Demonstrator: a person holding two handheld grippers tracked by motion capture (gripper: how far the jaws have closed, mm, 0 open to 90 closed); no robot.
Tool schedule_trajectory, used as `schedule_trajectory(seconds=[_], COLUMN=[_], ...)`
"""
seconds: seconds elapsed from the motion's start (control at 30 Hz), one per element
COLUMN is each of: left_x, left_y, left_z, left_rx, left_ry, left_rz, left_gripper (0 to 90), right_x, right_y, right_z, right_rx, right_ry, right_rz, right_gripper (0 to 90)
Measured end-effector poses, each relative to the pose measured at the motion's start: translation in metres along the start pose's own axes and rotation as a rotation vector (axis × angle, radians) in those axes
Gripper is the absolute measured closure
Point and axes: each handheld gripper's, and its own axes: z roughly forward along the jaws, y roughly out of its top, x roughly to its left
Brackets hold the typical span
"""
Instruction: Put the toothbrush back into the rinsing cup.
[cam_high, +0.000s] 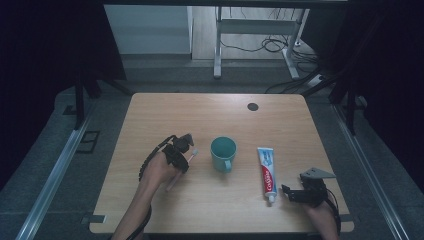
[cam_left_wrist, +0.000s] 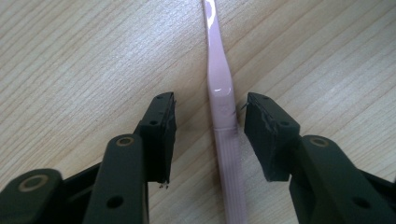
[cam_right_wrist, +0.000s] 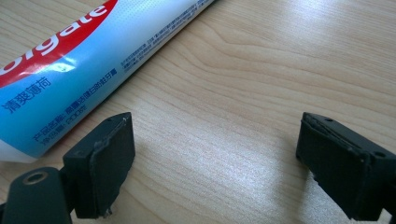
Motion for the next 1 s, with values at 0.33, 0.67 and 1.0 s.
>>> schedule_trajectory(seconds=[0.33,0.67,1.0], left_x=[-0.0032,-0.0067,-0.0069], left_y=[0.0078,0.0089,0.0095], left_z=[0.0018,0.0013,0.0013], left_rx=[0.037,0.065,0.071], left_ry=[0.013,0.022,0.019], left_rz=[-0.010,-0.013,-0.011], left_gripper=[63.4,77.5,78.9], right_x=[0.0000,0.0000,0.0000], right_y=[0.0000,0.0000,0.0000], right_z=[0.0000,0.0000,0.0000], right_rx=[0.000,0.000,0.000], right_ry=[0.000,0.000,0.001], right_rz=[0.000,0.000,0.000], right_gripper=[11.1,11.2,11.1])
